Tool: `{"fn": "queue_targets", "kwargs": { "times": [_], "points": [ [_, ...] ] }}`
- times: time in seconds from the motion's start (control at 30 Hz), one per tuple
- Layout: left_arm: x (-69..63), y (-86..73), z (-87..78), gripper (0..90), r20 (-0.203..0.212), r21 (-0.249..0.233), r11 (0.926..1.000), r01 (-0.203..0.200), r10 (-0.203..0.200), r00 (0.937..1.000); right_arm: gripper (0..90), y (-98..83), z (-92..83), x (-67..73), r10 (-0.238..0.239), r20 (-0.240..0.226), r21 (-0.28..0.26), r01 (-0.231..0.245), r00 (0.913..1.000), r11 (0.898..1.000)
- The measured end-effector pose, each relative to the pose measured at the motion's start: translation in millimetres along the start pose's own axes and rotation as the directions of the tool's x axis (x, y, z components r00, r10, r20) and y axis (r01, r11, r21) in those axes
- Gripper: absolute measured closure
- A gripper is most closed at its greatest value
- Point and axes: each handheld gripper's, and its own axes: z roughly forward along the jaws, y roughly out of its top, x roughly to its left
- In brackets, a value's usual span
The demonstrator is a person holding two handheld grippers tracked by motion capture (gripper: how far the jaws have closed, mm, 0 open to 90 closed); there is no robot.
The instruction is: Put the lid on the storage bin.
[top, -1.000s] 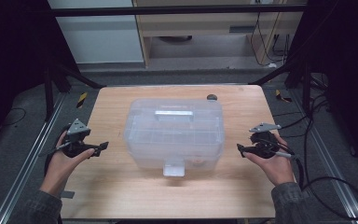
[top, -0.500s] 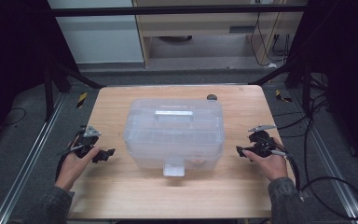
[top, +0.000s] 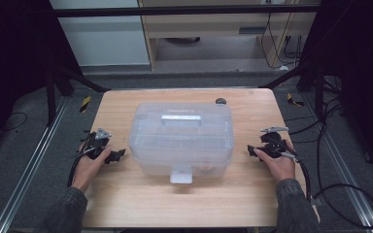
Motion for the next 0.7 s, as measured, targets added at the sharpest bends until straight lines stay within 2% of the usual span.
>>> {"fn": "queue_targets", "kwargs": {
  "times": [0.1,0.3,0.7],
  "points": [
    [2.8,-1.4,6.9,5.2,-0.002,0.003,0.9999,0.017,-0.017,0.9999,10.4,-0.7,5.4,-0.9,0.015,0.001,-0.005,-0.015,0.9999,1.0],
    [7.7,-3.6,14.7,4.6,0.011,-0.028,0.9965,0.079,-0.079,0.9968,10.2,-1.6,15.2,-2.4,0.031,0.019,-0.022,-0.031,0.9993,0.999],
    [8.9,-1.8,17.1,2.0,0.008,-0.023,0.9963,0.083,-0.082,0.9966,5.2,-0.9,24.9,0.3,0.063,0.043,-0.036,-0.062,0.9971,0.997]
  ]
}}
